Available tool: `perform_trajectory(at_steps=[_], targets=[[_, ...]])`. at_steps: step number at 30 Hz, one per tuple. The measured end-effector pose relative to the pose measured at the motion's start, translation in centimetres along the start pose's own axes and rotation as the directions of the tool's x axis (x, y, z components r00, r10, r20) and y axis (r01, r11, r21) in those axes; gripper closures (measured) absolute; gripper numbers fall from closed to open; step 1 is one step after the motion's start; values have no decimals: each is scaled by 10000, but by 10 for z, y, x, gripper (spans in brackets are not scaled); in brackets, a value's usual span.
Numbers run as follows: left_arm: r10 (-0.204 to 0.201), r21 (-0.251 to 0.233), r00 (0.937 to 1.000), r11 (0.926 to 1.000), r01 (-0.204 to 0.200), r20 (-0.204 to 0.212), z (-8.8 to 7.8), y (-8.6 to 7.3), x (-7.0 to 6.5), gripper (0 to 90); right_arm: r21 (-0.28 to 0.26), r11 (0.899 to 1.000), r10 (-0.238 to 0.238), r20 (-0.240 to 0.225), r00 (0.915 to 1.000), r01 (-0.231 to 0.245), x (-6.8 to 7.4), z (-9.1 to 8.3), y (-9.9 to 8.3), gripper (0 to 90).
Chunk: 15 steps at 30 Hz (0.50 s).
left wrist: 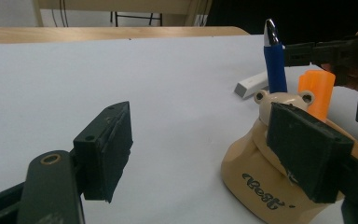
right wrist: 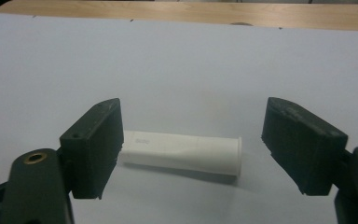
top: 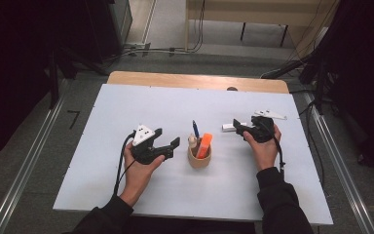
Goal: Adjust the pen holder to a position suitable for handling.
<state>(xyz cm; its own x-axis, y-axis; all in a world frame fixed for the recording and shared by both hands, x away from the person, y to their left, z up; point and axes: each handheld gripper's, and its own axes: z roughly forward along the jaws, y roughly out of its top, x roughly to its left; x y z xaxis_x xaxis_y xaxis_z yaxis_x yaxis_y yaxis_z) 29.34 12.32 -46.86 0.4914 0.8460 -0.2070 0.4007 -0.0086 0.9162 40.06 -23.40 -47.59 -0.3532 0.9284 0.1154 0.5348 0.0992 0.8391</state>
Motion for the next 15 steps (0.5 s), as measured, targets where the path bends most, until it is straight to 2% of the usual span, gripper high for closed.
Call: perform_trajectory(at_steps=[2,5,6,10,12,15], targets=[[-1,8,10000,10000,1,-10,0,0,0,232,81,9999,-119,-12,9999,119,-4,2,-1,195],[-2,21,10000,10000,2,-18,1,0,0,232,312,9975,-648,214,9977,641,-6,5,-2,186],[-2,21,10000,10000,2,-18,1,0,0,232,312,9975,-648,214,9977,641,-6,5,-2,186],[-22,22,10000,10000,22,6,0,0,0,232,679,9917,-1086,-161,9940,1094,-11,8,1,179],[-32,-7,10000,10000,32,8,0,0,0,232,645,9887,-1339,-263,9906,1353,-13,9,0,179],[-30,14,10000,10000,30,16,0,0,1,232,693,9816,-1767,-209,9840,1777,-13,10,-2,177]])
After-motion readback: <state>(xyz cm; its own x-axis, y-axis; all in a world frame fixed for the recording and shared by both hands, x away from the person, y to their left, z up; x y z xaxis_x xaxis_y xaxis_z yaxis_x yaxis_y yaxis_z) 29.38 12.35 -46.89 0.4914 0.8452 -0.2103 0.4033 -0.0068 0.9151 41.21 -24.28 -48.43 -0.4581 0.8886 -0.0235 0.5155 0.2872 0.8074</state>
